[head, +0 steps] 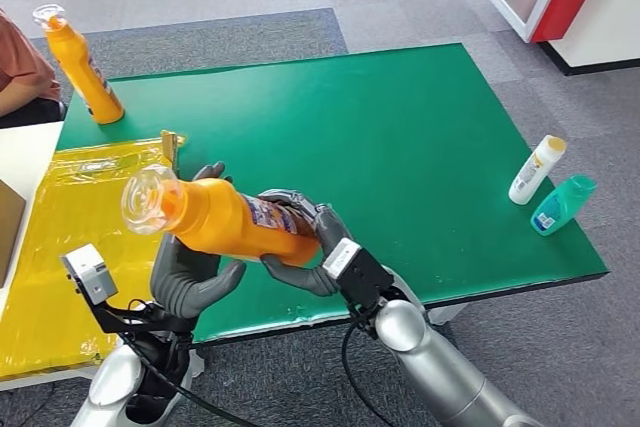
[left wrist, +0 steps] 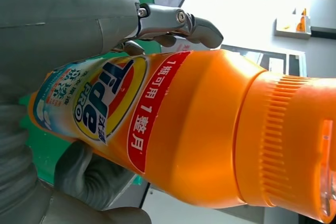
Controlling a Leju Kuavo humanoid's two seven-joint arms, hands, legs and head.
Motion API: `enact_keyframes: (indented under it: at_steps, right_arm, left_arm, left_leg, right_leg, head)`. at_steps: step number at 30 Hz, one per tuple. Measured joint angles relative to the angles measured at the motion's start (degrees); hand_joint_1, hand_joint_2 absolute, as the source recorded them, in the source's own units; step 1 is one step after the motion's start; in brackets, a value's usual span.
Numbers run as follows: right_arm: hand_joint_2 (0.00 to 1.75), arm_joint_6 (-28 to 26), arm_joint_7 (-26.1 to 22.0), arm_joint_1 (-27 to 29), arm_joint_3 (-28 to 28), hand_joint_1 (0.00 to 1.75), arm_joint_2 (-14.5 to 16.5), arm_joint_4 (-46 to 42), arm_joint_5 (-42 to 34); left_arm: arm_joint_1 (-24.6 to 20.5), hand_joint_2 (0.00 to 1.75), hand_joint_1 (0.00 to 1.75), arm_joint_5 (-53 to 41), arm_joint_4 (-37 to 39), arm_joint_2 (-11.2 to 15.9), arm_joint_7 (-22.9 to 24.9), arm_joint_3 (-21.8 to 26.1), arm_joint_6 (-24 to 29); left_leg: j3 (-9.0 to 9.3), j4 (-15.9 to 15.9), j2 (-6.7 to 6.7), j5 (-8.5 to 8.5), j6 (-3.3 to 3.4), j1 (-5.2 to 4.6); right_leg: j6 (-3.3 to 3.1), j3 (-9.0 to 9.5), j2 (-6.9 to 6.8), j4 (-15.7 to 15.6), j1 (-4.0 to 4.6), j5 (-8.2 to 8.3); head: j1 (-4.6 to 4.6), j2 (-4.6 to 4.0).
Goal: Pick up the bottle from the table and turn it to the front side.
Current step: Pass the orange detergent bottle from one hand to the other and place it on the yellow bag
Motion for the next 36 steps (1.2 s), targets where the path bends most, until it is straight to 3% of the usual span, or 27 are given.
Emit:
enact_keyframes:
  at_steps: [13, 17, 36]
  right_arm:
    - [1.75, 0.68, -0.66, 0.89, 1.30, 1.75, -0.01, -1.37, 1.10]
    - [1.75, 0.91, -0.79, 1.74, 2.37, 1.75, -0.11, -2.34, 1.64]
    - [1.75, 1.55, -0.51, 2.53, 5.09, 1.75, -0.63, -2.60, 1.15]
  left_arm:
    - [-0.10, 1.75, 0.00, -2.71, -0.02, 0.53, -0.68, 0.09, 3.15]
    - [-0.18, 1.75, 1.75, -4.41, -0.03, 0.88, -1.10, 0.15, 4.47]
    - [-0.58, 1.75, 1.75, -7.80, -0.11, 1.84, -1.25, 0.15, 7.96]
  left_leg:
    - [0.00, 0.00, 0.00, 0.00, 0.00, 0.00]
    - [0.00, 0.00, 0.00, 0.00, 0.00, 0.00]
    - [0.00, 0.00, 0.00, 0.00, 0.00, 0.00]
  right_leg:
    - [0.00, -0.01, 0.00, 0.00, 0.00, 0.00]
    - [0.00, -0.02, 0.00, 0.00, 0.01, -0.01]
    - [0.00, -0.01, 0.00, 0.00, 0.00, 0.00]
  head:
    - [0.00, 0.00]
    - [0.01, 0.00]
    - [0.00, 0.00]
